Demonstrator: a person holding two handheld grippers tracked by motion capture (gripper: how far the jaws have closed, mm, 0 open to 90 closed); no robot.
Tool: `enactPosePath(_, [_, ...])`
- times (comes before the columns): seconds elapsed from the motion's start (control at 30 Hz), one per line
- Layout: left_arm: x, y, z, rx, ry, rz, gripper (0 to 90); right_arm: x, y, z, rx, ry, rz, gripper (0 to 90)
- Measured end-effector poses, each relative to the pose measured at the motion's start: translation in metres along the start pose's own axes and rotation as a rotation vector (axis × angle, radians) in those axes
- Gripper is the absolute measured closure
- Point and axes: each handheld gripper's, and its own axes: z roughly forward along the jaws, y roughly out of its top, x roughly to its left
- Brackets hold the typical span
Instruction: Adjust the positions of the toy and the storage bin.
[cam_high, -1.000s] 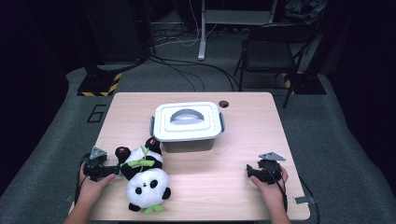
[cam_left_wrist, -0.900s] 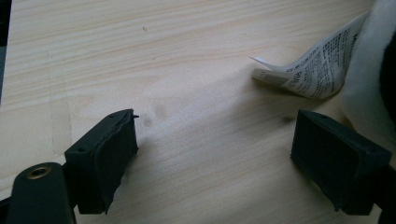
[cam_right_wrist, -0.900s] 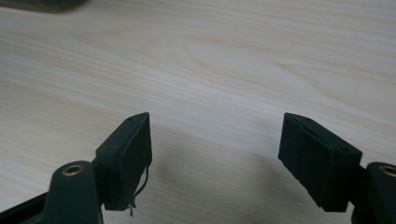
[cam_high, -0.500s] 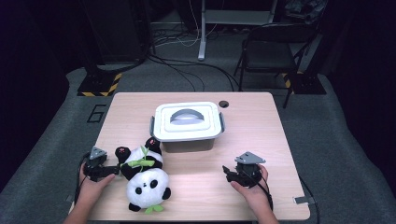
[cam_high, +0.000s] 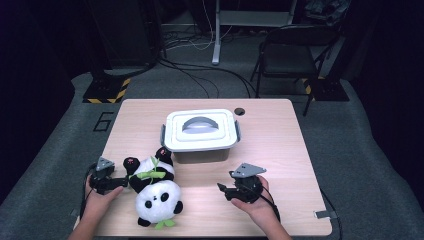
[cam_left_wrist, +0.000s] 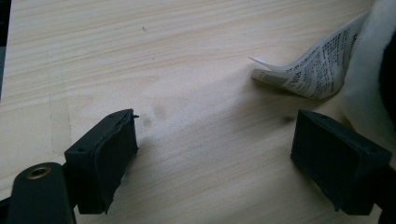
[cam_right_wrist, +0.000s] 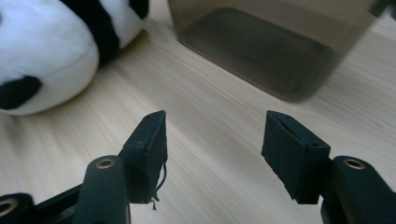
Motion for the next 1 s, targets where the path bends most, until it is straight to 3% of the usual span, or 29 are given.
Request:
enactPosePath(0.23, [-0.001, -0.001, -0.001, 0.001, -0.003, 0.002, 13.9, 0.019, 0.017, 0.015, -0.016, 0.075, -0.055, 37.7])
enactPosePath(0.67, [-0.003, -0.005, -0.005, -0.004, -0.002, 0.001, 14.6, 0.047, 0.031, 0.034, -0.014, 0.145, -0.092, 37.6])
enactPosePath(0.73, [-0.002, -0.005, -0.007, -0.007, -0.001, 0.002, 18.2, 0.050, 0.033, 0.036, -0.022, 0.158, -0.100, 37.6])
enactPosePath(0.8, [0.001, -0.004, -0.011, 0.008, -0.003, 0.002, 31.9, 0.052, 0.036, 0.038, -0.028, 0.167, -0.106, 37.5])
enactPosePath(0.9, [0.005, -0.002, -0.017, 0.025, -0.015, -0.062, 38.8, 0.052, 0.037, 0.039, -0.027, 0.169, -0.107, 37.4])
enactPosePath(1.0, [0.008, 0.002, -0.034, -0.011, -0.045, -0.110, 42.3, 0.056, 0.040, 0.042, -0.034, 0.190, -0.103, 37.3])
